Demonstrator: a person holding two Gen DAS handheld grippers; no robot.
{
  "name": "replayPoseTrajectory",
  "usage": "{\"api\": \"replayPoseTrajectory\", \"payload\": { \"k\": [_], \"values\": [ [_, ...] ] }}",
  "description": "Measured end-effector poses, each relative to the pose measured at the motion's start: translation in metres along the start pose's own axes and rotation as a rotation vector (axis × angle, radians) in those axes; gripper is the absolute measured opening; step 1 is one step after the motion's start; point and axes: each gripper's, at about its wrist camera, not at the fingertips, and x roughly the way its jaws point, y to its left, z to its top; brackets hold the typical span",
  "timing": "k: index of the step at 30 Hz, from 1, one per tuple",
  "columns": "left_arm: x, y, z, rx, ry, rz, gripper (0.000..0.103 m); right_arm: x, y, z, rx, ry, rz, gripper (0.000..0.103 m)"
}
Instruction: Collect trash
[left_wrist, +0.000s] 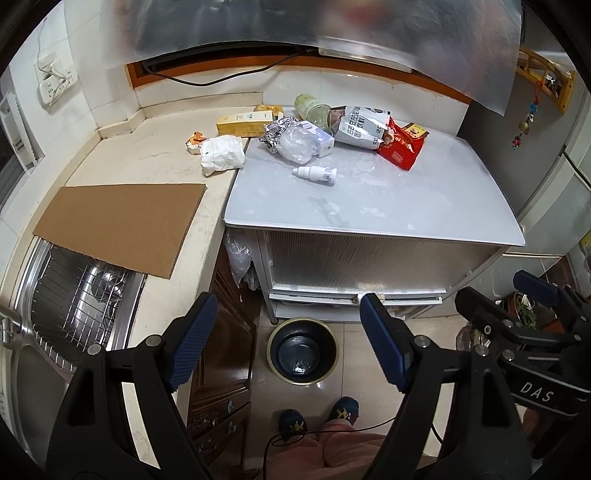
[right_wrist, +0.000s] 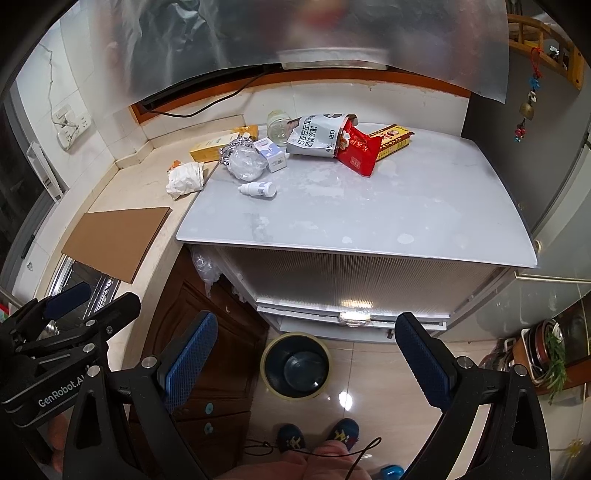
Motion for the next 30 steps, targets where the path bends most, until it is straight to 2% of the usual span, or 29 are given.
{"api": "replayPoseTrajectory", "payload": {
  "k": [25, 30],
  "values": [
    [0.002, 0.000, -0.004, 0.024, 0.013, 0.005, 0.077, -0.007, 0.001, -0.011, 0.006, 0.000, 0.000, 0.098],
    [0.001, 0.004, -0.005, 0.029, 0.013, 0.004, 0.077, -0.007, 0.006, -0.013, 0.003, 0.001, 0.003, 0.094]
  ]
}}
